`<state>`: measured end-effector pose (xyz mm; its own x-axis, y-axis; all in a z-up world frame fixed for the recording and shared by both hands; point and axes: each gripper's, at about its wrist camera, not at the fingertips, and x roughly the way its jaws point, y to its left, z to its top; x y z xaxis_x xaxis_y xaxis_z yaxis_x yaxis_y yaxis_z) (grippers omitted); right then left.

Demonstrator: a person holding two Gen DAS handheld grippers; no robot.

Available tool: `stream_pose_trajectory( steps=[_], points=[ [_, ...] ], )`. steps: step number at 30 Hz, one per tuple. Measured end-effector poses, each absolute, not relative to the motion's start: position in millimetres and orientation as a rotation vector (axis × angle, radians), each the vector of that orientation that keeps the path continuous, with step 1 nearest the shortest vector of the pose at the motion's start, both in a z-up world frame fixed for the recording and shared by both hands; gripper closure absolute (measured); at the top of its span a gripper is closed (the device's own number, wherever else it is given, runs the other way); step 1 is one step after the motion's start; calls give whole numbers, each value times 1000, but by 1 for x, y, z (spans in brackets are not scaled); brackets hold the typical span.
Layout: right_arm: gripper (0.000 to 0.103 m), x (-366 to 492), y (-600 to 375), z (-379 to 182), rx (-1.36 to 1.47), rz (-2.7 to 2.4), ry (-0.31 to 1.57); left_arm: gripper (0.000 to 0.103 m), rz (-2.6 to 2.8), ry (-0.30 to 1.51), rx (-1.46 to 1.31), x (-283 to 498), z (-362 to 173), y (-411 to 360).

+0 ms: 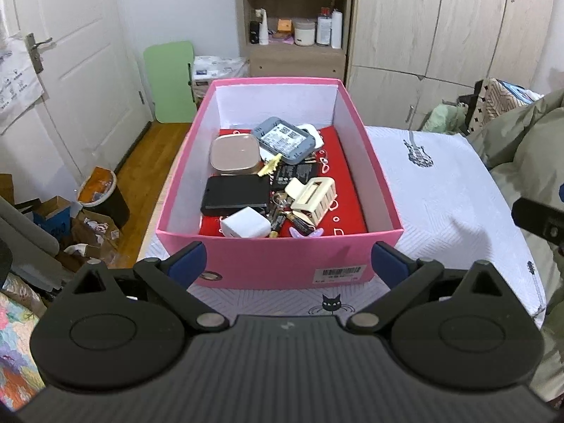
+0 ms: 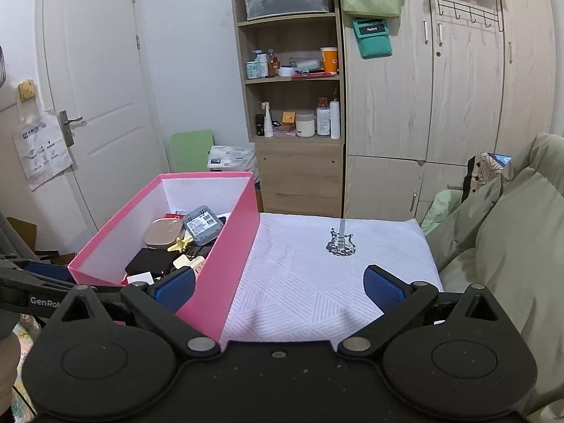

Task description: Organize rigid objects

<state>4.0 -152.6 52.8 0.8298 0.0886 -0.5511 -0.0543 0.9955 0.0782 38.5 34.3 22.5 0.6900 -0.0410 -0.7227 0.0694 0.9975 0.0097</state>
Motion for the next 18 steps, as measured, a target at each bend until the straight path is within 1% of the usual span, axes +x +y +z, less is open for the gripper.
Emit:
stream_pose_trajectory(
  steps=[18],
  points=[
    [0, 0, -151, 47, 43, 66, 570, 0, -61, 802, 28, 35, 18, 37]
  ],
)
